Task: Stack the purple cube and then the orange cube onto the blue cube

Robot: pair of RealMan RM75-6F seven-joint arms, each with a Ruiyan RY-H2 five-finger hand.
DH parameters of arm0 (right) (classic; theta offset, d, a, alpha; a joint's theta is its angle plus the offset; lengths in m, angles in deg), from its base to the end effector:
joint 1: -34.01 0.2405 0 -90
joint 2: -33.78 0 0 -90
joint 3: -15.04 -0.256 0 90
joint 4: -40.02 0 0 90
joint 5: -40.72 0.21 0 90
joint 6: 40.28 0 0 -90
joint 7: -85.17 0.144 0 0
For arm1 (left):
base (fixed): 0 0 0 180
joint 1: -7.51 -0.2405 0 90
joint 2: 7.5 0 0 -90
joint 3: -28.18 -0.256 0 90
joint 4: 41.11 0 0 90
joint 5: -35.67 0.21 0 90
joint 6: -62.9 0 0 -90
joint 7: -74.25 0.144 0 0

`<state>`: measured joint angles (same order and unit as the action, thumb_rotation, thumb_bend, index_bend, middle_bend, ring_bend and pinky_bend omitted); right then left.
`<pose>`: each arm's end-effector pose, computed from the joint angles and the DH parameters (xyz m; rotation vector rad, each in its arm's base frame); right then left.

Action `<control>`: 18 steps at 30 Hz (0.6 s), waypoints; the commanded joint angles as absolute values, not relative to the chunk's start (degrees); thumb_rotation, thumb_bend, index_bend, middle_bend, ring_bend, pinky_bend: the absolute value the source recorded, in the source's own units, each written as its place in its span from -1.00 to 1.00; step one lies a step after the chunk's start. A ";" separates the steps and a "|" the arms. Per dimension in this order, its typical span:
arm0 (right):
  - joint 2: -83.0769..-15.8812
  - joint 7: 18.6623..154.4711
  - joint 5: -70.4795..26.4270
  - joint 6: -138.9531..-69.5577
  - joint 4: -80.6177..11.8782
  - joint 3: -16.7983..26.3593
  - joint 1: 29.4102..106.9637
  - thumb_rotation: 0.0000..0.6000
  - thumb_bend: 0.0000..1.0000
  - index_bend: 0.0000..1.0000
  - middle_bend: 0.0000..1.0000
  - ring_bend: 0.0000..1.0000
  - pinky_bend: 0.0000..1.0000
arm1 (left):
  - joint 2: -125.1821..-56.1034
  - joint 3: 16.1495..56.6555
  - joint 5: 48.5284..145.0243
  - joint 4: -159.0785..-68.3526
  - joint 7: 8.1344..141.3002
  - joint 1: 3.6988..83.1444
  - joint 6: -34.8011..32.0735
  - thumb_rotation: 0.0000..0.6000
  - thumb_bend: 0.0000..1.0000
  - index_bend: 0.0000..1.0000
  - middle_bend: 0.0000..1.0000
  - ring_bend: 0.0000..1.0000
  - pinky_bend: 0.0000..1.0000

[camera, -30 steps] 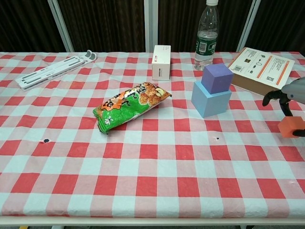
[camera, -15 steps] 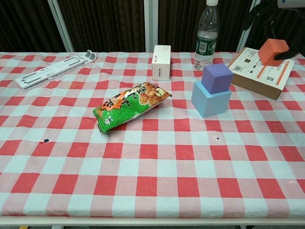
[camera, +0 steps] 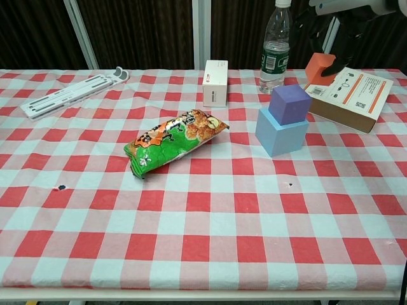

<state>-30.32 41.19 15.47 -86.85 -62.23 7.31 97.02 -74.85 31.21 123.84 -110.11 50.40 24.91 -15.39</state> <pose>-0.0996 -0.3883 0.0824 1.9361 -0.8104 0.5098 -0.3377 0.2656 0.1763 -1.5140 -0.8928 -1.0390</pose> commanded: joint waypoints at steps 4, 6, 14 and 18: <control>-32.49 40.45 18.52 -85.48 -59.26 9.15 100.39 1.00 -0.70 -0.55 -0.02 -0.56 -0.72 | -74.87 31.45 123.74 -109.75 49.79 25.24 -15.12 1.00 -0.83 -0.57 -0.66 -0.66 -0.30; -32.34 40.45 18.99 -85.08 -59.09 9.50 101.26 1.00 -0.70 -0.54 -0.02 -0.56 -0.72 | -74.92 31.56 123.67 -109.59 49.54 25.38 -14.99 1.00 -0.83 -0.57 -0.66 -0.66 -0.30; -31.07 39.91 21.14 -83.20 -58.83 11.26 104.65 1.00 -0.70 -0.54 -0.02 -0.56 -0.72 | -75.03 31.70 123.67 -109.07 48.88 25.90 -14.48 1.00 -0.83 -0.57 -0.66 -0.66 -0.30; -31.23 41.07 21.92 -80.97 -57.82 11.75 106.14 1.00 -0.70 -0.54 -0.02 -0.56 -0.72 | -75.10 31.84 123.58 -109.04 48.85 26.04 -14.49 1.00 -0.83 -0.57 -0.66 -0.66 -0.30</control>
